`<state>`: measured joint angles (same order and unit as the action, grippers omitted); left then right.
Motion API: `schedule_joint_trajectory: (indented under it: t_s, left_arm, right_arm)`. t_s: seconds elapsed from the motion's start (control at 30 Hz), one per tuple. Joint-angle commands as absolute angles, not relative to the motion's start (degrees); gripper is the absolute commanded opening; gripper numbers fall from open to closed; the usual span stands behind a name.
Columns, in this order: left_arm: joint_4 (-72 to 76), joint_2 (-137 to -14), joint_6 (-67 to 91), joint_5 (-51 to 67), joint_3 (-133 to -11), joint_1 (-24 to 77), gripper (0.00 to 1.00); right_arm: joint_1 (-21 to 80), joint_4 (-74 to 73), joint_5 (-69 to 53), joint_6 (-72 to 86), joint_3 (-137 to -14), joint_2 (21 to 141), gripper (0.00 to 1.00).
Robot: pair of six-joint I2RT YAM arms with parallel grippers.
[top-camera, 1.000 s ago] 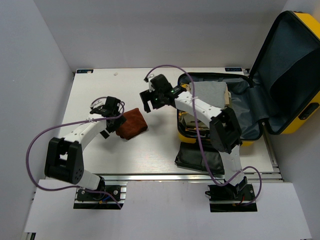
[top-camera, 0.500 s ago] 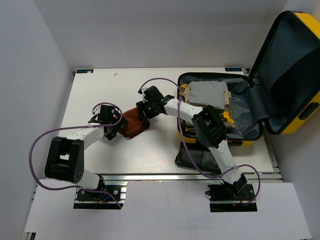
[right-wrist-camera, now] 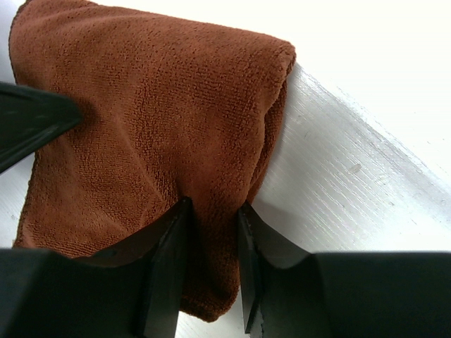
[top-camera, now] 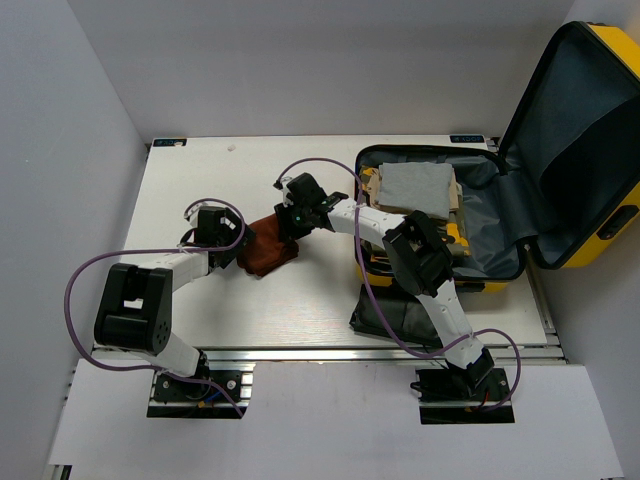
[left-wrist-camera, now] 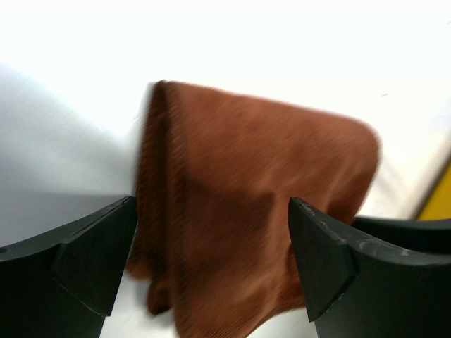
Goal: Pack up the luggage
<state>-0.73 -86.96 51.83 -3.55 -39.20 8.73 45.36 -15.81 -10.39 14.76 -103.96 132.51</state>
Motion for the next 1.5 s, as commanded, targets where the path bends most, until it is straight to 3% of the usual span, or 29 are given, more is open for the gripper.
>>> schedule_joint_trajectory:
  t_s: [0.0, 0.07, 0.1, 0.17, 0.2, 0.23, 0.27, 0.33, 0.57, 0.73, 1.17, 1.47]
  left_arm:
    - [-0.5, -92.2, 51.0, -0.6, -36.5, 8.5, 0.89]
    - [1.6, -93.2, 50.9, -0.1, -36.0, 9.2, 0.74]
    - [2.5, -93.7, 50.3, 2.0, -36.1, 9.2, 0.53]
    - [3.2, -94.4, 49.4, 3.9, -36.0, 9.8, 0.29]
    - [4.8, -94.4, 49.2, 5.3, -35.7, 9.8, 0.08]
    - [5.3, -93.8, 48.9, 7.6, -35.7, 9.8, 0.01]
    - [6.4, -93.3, 47.6, 10.3, -36.2, 10.3, 0.00]
    - [6.9, -89.7, 46.7, 12.2, -37.2, 11.0, 0.00]
    - [5.4, -76.9, 43.8, 16.0, -45.5, 16.2, 0.00]
    - [5.3, -75.0, 41.9, 16.6, -51.6, 21.7, 0.00]
    - [1.8, -94.8, 38.8, 17.5, -74.0, 41.0, 0.02]
    - [-5.4, -113.8, 38.2, 14.7, -91.6, 47.9, 0.03]
  right_arm:
    - [46.0, -14.7, -11.6, 14.8, -102.7, 131.7, 0.36]
    - [46.0, -14.6, -11.6, 15.1, -102.3, 131.5, 0.32]
    - [46.0, -14.3, -12.2, 15.1, -102.1, 131.6, 0.30]
    - [46.1, -14.3, -13.0, 14.9, -102.2, 131.7, 0.21]
    - [46.1, -14.3, -13.8, 14.9, -102.2, 131.7, 0.17]
    - [46.1, -14.3, -13.8, 14.8, -102.2, 131.3, 0.10]
    - [46.1, -14.5, -13.5, 14.2, -101.9, 130.3, 0.02]
    - [46.0, -14.2, -12.1, 14.1, -100.9, 128.3, 0.00]
    - [45.8, -11.7, -7.1, 13.1, -92.6, 111.7, 0.00]
    - [45.4, -15.1, 2.6, 14.1, -86.6, 98.6, 0.00]
    - [32.3, -30.9, 25.1, 20.5, -67.5, 73.1, 0.00]
    - [20.5, -33.0, 21.0, 18.2, -59.1, 70.3, 0.00]
